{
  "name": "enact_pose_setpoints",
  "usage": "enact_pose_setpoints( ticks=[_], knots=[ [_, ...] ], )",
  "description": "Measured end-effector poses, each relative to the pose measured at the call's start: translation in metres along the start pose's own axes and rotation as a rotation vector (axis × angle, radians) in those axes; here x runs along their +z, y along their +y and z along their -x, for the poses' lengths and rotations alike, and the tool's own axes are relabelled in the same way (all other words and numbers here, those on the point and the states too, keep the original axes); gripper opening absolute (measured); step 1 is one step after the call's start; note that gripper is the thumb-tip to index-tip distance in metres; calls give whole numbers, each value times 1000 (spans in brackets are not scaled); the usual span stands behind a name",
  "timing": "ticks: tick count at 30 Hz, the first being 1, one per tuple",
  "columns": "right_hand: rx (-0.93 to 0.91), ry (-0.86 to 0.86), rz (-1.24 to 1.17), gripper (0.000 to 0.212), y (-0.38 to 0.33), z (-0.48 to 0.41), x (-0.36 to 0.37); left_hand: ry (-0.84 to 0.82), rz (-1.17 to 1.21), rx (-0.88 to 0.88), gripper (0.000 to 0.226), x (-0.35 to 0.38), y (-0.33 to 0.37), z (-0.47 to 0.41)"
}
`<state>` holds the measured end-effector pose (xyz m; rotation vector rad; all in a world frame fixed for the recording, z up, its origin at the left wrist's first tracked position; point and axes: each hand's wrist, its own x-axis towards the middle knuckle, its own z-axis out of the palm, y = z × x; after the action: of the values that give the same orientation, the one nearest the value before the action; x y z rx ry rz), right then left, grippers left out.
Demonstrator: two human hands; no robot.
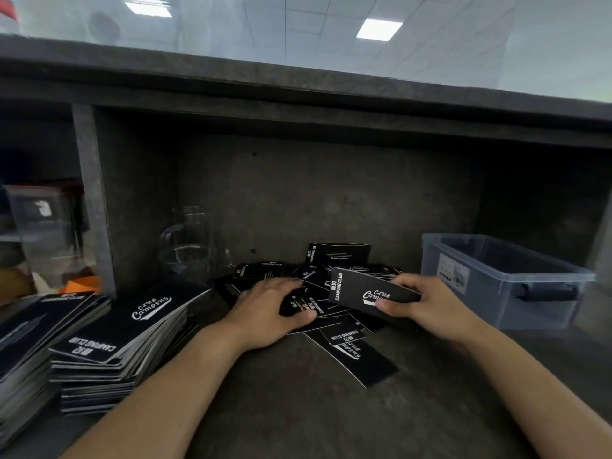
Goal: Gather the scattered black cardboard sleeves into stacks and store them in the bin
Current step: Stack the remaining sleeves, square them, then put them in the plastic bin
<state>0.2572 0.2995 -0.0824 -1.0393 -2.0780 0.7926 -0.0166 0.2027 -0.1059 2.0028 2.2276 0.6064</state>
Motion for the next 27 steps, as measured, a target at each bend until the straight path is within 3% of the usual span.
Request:
enact_pose_setpoints(
  ticks=[7, 12, 16, 19, 24, 27],
  knots=[
    [15, 30, -62, 14, -2, 1, 2, 97, -155, 133, 57, 1, 24, 0],
    [4, 131, -297, 14, -8, 3, 2, 151, -422, 186, 27, -4, 32, 3],
    [-26, 92, -449, 18, -12, 7, -3, 363, -18, 104, 14, -9, 12, -1],
    [-37, -26, -386, 26, -13, 10, -4, 471, 207, 74, 18, -13, -6, -2],
    [-96, -148, -127, 22, -14, 10, 0, 392, 263, 221, 22, -12, -7, 0],
    [-87, -194, -32, 30, -15, 11, 4, 364, 269, 298, 22, -9, 5, 2]
  ],
)
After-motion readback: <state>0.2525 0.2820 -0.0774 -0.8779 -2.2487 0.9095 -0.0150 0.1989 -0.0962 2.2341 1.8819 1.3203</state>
